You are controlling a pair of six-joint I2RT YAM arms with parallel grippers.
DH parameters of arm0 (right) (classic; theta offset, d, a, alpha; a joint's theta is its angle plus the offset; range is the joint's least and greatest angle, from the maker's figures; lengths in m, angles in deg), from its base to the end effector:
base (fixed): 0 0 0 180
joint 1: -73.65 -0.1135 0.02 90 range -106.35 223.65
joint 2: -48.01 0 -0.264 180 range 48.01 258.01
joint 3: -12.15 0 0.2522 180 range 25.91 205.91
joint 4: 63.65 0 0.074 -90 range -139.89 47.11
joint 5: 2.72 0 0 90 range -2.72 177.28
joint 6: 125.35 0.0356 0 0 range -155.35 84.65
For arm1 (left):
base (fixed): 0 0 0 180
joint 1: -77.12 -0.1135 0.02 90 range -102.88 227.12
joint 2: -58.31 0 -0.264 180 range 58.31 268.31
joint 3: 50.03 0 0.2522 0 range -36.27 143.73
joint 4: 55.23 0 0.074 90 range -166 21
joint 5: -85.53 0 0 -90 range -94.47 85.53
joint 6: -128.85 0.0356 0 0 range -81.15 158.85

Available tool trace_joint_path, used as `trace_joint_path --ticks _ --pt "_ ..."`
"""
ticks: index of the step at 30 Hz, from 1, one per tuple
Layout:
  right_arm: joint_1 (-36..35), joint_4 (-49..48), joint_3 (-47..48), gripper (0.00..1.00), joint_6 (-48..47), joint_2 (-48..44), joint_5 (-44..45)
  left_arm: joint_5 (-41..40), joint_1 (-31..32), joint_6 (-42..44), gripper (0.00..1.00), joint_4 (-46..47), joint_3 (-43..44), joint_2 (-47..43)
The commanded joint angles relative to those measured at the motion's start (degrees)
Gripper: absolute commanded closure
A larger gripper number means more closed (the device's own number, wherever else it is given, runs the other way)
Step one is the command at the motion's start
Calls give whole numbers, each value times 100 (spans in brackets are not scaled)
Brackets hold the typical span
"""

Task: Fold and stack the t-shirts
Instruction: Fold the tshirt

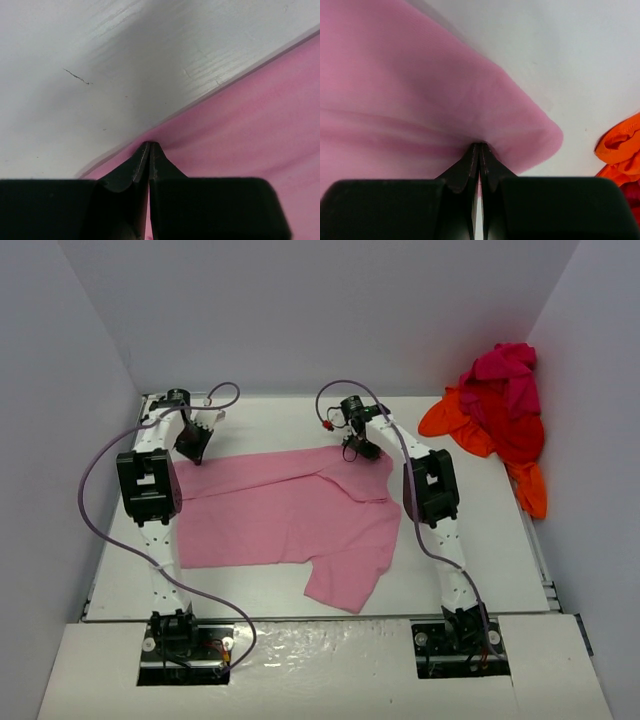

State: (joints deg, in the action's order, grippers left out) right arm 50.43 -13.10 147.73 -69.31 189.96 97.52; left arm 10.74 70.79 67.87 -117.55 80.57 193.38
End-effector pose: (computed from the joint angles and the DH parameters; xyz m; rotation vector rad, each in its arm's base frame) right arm 0.4970 0.2063 0.1569 -1.1686 2.2871 -0.3004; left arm 0.4990 0.0460 0.1807 0.5975 2.6055 -0.1733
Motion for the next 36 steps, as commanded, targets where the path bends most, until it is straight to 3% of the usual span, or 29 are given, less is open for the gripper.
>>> trace_joint_path --ticks 1,6,17,23,26,27,29,30,32,34,36 --pt "505 459 -24 100 -31 186 449 -725 40 -159 100 -438 556 352" --pt "749 454 253 100 -208 492 559 -786 262 -238 100 -915 1442 802" --pt "855 346 552 100 -368 716 487 -1107 499 -309 100 -620 1770 889" --pt "941 311 1065 100 -705 1094 1003 -1177 572 -423 100 -1172 2924 1370" --pt "1010 230 1167 100 -725 1181 1044 -1198 572 -428 100 -968 2882 1307" --pt "1021 152 1139 94 -705 1154 1028 -1192 572 -465 98 -804 2761 1228" --pt "1018 -74 1027 68 -666 1058 990 -1222 572 -583 87 -387 2444 1014" --pt "1013 -176 944 52 -656 1004 980 -1247 572 -631 78 -149 2265 887" --pt "1002 -417 886 35 -621 825 1025 -1209 618 -699 51 371 1993 630" --pt "995 -649 931 19 -535 738 1078 -1267 770 -753 46 487 2051 503" --pt "995 -769 1031 15 -481 645 1071 -1274 781 -798 45 407 2273 522"
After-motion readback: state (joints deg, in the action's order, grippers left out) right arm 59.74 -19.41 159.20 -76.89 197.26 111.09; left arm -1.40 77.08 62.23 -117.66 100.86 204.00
